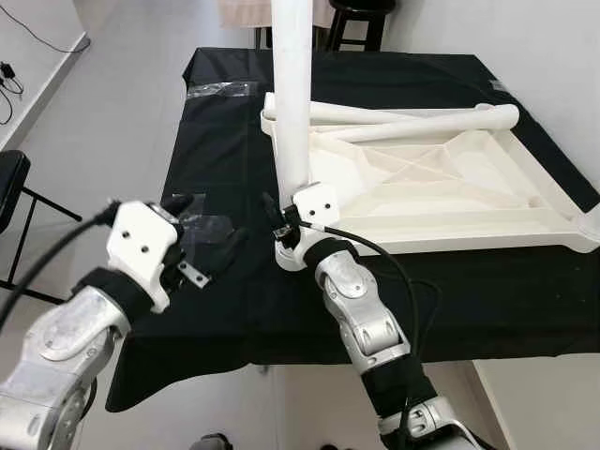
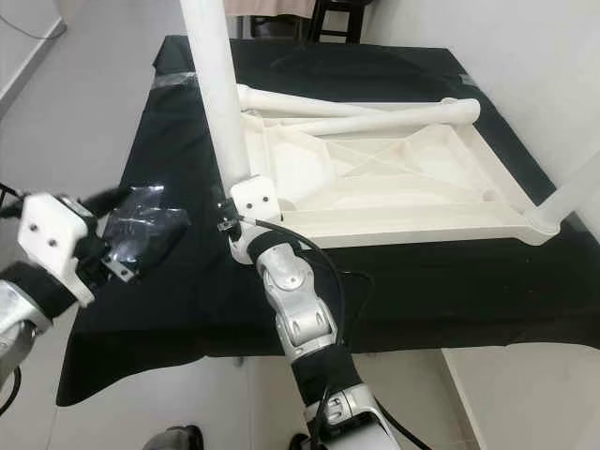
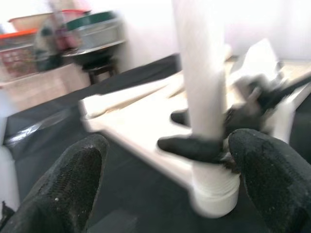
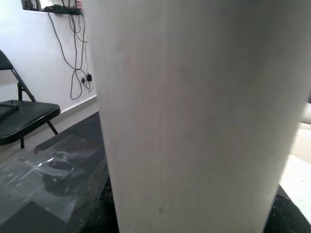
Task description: Building children table
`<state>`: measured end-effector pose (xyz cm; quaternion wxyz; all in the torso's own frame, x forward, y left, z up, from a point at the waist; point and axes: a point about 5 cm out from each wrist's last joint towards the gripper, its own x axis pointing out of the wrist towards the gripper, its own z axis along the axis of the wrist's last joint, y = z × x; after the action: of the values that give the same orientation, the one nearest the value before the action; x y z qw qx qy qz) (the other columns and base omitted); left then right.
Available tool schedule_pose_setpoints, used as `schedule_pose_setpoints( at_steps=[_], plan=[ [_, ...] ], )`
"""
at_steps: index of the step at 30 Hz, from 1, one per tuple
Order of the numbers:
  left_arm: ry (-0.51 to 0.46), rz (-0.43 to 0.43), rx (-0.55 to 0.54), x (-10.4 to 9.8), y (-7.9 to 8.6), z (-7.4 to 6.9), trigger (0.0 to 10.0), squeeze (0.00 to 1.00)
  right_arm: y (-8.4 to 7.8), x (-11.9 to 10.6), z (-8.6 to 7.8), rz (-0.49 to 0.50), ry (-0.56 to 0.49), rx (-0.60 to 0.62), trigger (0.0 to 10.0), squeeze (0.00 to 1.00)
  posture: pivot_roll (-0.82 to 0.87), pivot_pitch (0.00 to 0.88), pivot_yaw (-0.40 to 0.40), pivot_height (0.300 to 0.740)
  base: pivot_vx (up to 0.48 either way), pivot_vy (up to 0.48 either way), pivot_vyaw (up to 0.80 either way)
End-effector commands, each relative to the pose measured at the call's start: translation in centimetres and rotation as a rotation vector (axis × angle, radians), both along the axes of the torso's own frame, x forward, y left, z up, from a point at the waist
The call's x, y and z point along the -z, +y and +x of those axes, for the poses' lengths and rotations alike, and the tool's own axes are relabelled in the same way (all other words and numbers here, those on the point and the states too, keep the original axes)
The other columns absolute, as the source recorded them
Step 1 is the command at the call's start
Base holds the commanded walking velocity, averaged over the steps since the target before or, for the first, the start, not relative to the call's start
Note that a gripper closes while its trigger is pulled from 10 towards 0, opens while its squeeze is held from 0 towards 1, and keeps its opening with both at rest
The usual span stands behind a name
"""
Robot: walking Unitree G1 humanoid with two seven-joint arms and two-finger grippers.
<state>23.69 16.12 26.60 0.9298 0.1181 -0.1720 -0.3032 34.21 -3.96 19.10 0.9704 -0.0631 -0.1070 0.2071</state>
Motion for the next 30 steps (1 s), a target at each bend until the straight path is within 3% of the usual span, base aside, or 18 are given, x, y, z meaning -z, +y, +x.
schedule_pose_setpoints(
  at_steps=[1, 2, 6, 11, 17, 21, 22, 24, 25, 30],
  plan=[
    [-0.064, -0.012, 0.203, -3.3, -1.3, -0.4, 10.0, 0.18, -0.8, 3.1, 0.3, -0.033, 0.155, 0.044, 10.0, 0.00, 0.21, 0.204, -0.068, 0.740, 0.000, 0.000, 0.00],
    [-0.088, -0.015, 0.241, -4.3, -1.5, -0.3, 10.0, 0.99, -0.7, 3.1, 0.3, -0.031, 0.158, 0.040, 10.0, 0.00, 0.21, 0.202, -0.069, 0.740, 0.000, 0.000, 0.00],
    [-0.121, -0.031, 0.290, -6.1, -1.6, 0.2, 10.0, 1.00, -0.6, 3.1, 0.4, -0.029, 0.162, 0.036, 10.0, 0.00, 0.20, 0.200, -0.068, 0.740, 0.000, 0.000, 0.00],
    [-0.232, -0.010, 0.291, -10.6, -1.8, 2.5, 10.0, 1.00, -0.3, 2.9, 0.5, -0.025, 0.172, 0.026, 10.0, 0.00, 0.19, 0.198, -0.061, 0.740, 0.000, 0.000, 0.00],
    [-0.253, -0.022, 0.316, -12.7, -2.3, 3.6, 10.0, 1.00, -0.5, 2.9, 0.6, -0.013, 0.181, 0.034, 10.0, 0.00, 0.19, 0.201, -0.054, 0.740, 0.000, 0.000, 0.00],
    [-0.236, -0.038, 0.330, -12.7, -2.3, 3.8, 10.0, 1.00, -0.5, 2.9, 0.6, -0.009, 0.183, 0.036, 10.0, 0.00, 0.18, 0.201, -0.054, 0.740, 0.000, 0.000, 0.00],
    [-0.212, -0.050, 0.341, -12.5, -2.3, 4.3, 10.0, 0.03, -0.5, 2.8, 0.6, -0.007, 0.182, 0.034, 10.0, 0.00, 0.18, 0.202, -0.054, 0.740, 0.000, 0.000, 0.00],
    [-0.189, -0.066, 0.348, -12.4, -2.4, 4.8, 10.0, 0.00, -0.4, 2.7, 0.6, -0.004, 0.179, 0.031, 10.0, 0.00, 0.18, 0.201, -0.055, 0.740, 0.000, 0.000, 0.00],
    [-0.119, -0.098, 0.405, -12.2, -2.9, 5.8, 10.0, 0.00, -0.2, 2.6, 0.6, 0.004, 0.176, 0.024, 10.0, 0.00, 0.18, 0.199, -0.056, 0.740, 0.000, 0.000, 0.00],
    [-0.041, -0.118, 0.537, -12.0, -4.2, 6.3, 10.0, 0.00, 0.1, 2.4, 0.5, 0.014, 0.171, 0.012, 10.0, 0.00, 0.18, 0.198, -0.054, 0.740, 0.000, 0.000, 0.00]
  ],
)
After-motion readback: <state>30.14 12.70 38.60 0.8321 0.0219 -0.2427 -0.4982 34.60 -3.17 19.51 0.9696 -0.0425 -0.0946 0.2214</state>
